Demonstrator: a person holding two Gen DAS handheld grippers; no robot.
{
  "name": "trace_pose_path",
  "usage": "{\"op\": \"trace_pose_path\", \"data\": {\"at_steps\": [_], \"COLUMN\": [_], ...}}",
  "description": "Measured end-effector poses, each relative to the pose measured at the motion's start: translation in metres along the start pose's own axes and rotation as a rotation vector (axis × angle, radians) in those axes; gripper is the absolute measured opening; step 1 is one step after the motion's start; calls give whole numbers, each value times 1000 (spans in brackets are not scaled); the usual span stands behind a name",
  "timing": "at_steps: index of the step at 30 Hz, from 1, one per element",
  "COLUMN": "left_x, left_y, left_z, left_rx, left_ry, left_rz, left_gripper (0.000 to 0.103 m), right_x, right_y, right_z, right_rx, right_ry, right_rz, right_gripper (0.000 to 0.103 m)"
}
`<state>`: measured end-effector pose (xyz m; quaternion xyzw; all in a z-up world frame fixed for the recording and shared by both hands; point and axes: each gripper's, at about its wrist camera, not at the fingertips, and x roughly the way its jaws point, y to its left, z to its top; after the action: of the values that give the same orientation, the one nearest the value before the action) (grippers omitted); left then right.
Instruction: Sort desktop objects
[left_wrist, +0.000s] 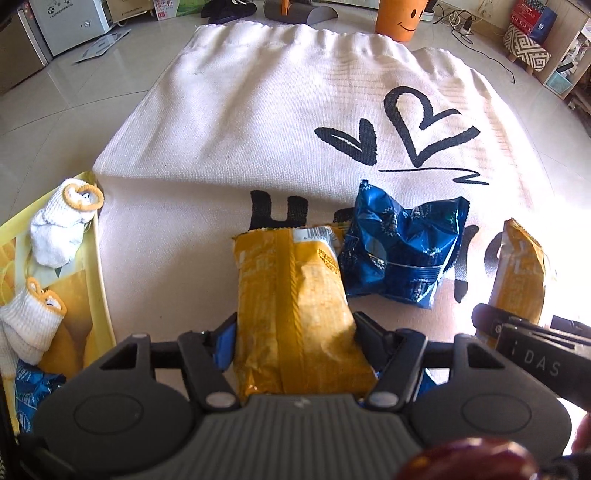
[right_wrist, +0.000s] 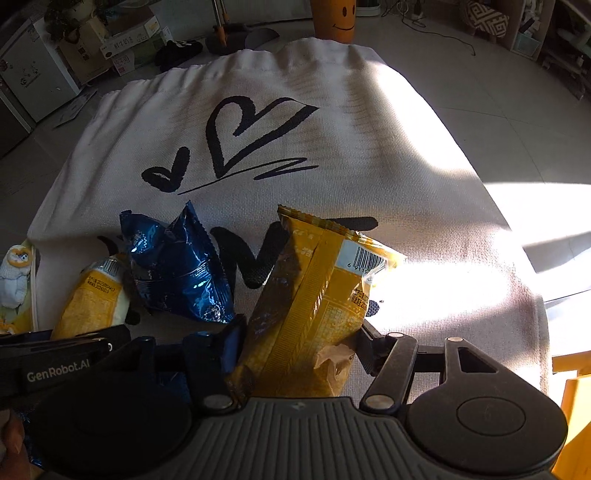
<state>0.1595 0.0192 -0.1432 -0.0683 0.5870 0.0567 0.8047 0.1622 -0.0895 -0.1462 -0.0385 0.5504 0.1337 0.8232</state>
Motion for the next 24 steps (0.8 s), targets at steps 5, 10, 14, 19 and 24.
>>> {"op": "trace_pose_path", "data": {"at_steps": [5, 10, 14, 19, 24], "left_x": [-26, -49, -61, -65, -69], "left_y": [12, 24, 32, 36, 40], "left_z": [-15, -26, -29, -23, -21], "left_rx": [-6, -17, -28, -42, -56], "left_ry": [-27, -64, -68, -85, -89], "left_rz": [0, 10, 12, 9, 7], "left_gripper": [64, 64, 64, 64, 64], "right_x": [-23, -29, -31, -36, -38], "right_y": [7, 19, 25, 31, 38], "right_z": [-1, 1, -1, -1, -1], "right_rx": [-15, -39, -48, -66, -81], "right_ry": [-28, -57, -57, -65, -64], "right_rz": [5, 10, 8, 19, 31], "right_gripper": [61, 61, 61, 61, 61]}}
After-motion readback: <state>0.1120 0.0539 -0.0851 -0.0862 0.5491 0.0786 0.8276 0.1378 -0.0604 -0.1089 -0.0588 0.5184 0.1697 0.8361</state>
